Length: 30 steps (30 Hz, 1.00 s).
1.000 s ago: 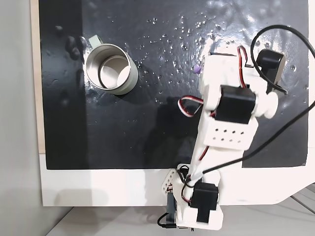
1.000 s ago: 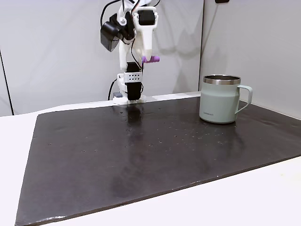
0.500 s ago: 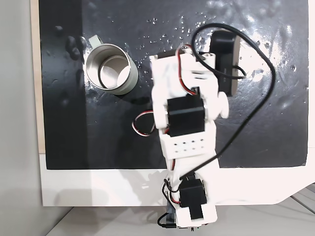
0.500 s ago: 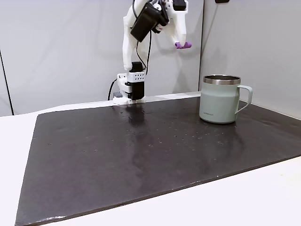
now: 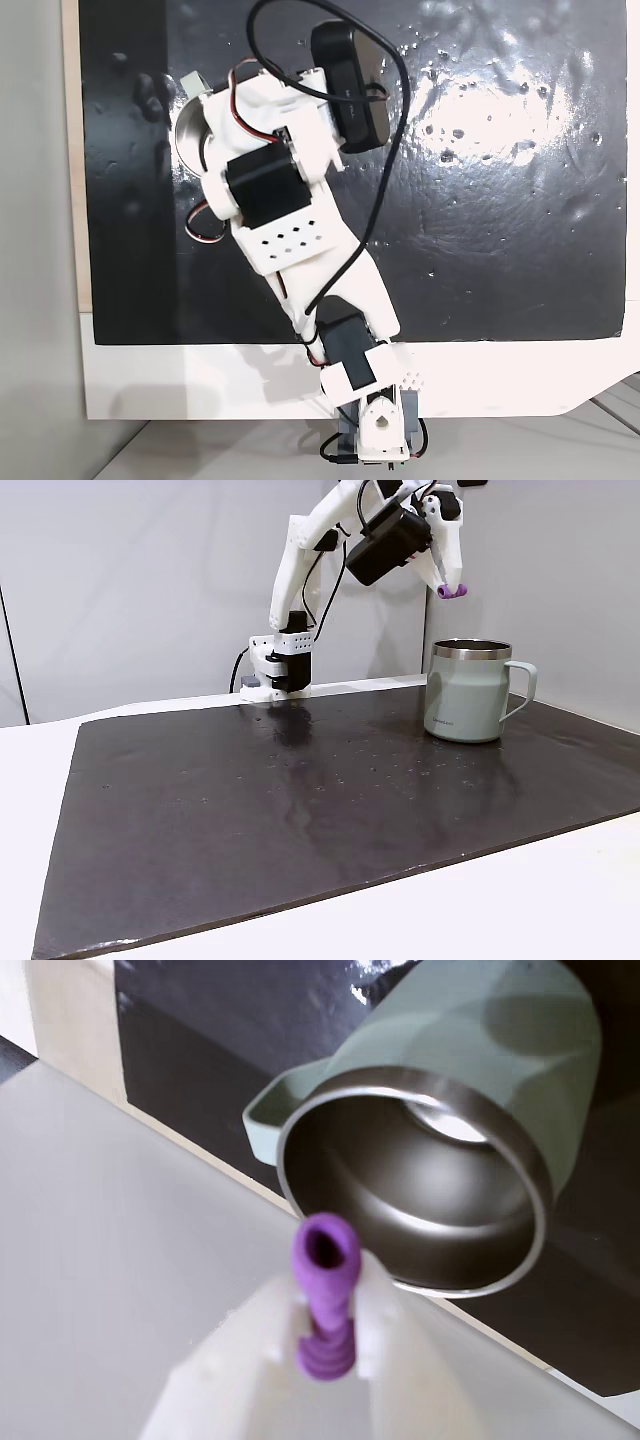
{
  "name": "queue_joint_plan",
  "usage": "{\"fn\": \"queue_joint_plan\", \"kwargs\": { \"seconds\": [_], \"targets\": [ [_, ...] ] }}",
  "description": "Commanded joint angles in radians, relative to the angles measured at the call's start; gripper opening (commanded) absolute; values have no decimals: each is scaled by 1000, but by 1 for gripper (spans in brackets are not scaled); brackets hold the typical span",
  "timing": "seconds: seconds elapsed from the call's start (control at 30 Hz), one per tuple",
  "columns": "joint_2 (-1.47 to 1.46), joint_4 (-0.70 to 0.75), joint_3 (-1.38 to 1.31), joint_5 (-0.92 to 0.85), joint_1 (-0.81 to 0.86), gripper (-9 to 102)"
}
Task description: Grasp a pengrip and put it in the cup.
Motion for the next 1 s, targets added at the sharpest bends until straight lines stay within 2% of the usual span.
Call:
{"fn": "queue_joint_plan", "kwargs": {
  "seconds": [0.0, 0.4, 0.43, 0.53, 0.6, 0.67, 0.97],
  "targets": [
    [-12, -17, -84, 6, -38, 0],
    [-60, -8, -127, -31, -137, 0],
    [-60, -6, -127, -32, -137, 3],
    [-54, -3, -127, -32, -130, 24],
    [-48, -3, -126, -32, -126, 33],
    [-46, -2, -124, -32, -123, 36],
    [-26, -2, -98, -32, -140, 36]
  ]
}}
